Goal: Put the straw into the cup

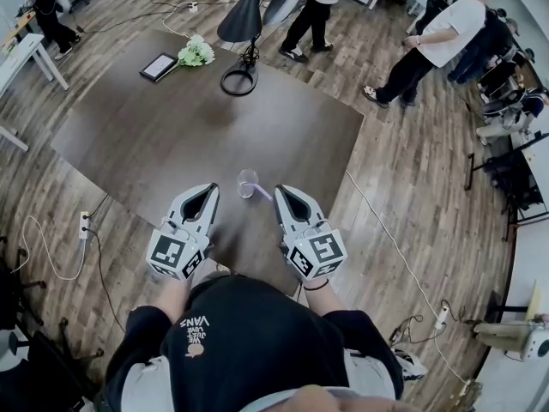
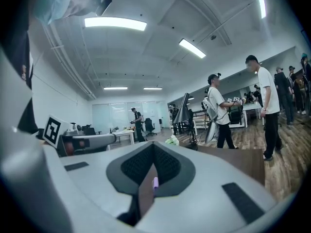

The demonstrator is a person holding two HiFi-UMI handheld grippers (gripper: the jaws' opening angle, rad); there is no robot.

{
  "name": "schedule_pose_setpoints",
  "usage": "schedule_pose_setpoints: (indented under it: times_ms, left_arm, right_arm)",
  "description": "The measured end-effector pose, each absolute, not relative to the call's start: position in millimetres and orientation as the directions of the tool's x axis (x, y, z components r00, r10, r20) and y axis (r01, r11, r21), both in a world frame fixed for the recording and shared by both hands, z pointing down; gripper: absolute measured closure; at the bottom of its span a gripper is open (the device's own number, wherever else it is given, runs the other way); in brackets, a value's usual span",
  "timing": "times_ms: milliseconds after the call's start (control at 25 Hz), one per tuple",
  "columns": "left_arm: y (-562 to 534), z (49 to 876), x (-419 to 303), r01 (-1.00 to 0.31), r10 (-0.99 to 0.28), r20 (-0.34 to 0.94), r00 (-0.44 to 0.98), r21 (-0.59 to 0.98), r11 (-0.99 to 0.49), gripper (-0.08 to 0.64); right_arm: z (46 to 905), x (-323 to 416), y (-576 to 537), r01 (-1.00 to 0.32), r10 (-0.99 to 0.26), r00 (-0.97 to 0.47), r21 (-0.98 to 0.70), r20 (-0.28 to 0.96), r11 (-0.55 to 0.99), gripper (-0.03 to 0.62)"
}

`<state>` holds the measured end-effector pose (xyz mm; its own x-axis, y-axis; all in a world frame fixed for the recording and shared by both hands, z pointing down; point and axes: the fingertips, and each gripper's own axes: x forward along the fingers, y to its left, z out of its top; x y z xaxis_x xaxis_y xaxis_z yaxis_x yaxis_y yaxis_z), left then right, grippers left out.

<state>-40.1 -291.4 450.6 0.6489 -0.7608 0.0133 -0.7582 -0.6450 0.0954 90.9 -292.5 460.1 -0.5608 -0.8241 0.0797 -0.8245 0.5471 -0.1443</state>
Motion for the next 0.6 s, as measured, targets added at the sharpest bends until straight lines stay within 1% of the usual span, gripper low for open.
schedule_pose_setpoints:
  times_ms: [600]
  left_arm:
    - [-292.0, 453.7, -41.9, -0.761, -0.765, 0.014, 0.644, 0.107, -0.639, 0.552]
  right_arm:
    - [462.5, 90.6, -292.1, -0.828, -0.827, -0.556, -0.138, 0.084, 0.543, 0.577]
